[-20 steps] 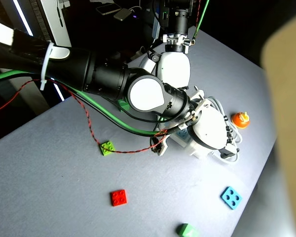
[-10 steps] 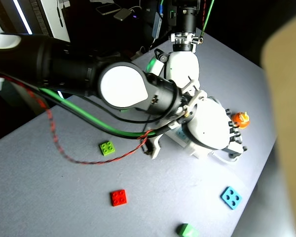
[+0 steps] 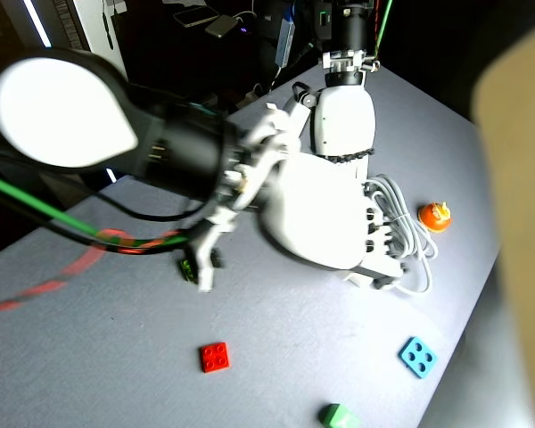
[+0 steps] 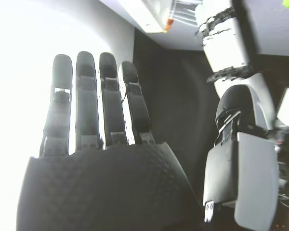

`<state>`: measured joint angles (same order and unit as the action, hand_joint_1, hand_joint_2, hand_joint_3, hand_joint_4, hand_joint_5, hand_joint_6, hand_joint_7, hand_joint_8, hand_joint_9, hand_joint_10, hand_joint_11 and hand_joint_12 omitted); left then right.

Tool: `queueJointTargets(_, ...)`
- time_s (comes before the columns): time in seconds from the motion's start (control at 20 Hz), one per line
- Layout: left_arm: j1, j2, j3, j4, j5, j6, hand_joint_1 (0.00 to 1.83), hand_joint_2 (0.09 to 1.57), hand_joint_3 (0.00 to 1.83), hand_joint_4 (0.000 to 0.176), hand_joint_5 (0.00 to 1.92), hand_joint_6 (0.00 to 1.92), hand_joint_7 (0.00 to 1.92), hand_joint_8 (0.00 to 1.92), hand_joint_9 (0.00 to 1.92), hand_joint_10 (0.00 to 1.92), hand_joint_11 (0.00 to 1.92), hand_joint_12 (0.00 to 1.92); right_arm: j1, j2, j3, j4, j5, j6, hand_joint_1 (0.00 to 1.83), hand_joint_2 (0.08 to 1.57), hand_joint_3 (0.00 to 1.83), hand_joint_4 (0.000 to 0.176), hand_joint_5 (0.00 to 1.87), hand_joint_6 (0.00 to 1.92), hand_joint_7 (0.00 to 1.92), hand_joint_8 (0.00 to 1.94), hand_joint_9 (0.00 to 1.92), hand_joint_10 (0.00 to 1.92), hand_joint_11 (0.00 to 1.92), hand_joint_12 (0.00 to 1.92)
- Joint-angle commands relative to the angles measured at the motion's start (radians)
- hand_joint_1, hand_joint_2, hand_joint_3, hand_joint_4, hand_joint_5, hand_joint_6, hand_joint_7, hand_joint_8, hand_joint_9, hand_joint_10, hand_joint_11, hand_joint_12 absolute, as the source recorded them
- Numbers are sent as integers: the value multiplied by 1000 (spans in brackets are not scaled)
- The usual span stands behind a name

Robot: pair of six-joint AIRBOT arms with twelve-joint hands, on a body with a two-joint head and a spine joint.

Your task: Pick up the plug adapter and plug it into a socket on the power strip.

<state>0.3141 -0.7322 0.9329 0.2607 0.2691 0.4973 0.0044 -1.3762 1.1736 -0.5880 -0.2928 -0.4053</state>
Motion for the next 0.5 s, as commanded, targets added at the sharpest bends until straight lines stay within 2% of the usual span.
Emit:
queueJointTargets(0.0,-15,12,6,7,-81,2,0,1211,0,0,68,16,93,13,102,19,56,32,17,35,-35,-17,76,3,275,986,1,0,341,7,380,7,356,8,0,863)
queueJointTargets(0.2,-23,29,10,7,-78,12,0,1220,2,0,21,0,34,0,47,0,6,16,13,165,-173,-14,56,5,259,985,0,0,354,7,396,7,378,9,0,883)
queueJointTargets(0.35,-28,28,17,8,-71,33,0,1216,0,0,65,14,86,17,89,15,42,39,15,235,-241,-10,43,6,268,985,1,0,346,0,391,0,377,1,0,897)
queueJointTargets(0.45,-43,31,26,7,-70,101,0,1217,0,0,61,10,83,11,87,12,36,40,15,285,-277,-9,44,21,254,996,3,0,357,3,403,3,387,3,0,933)
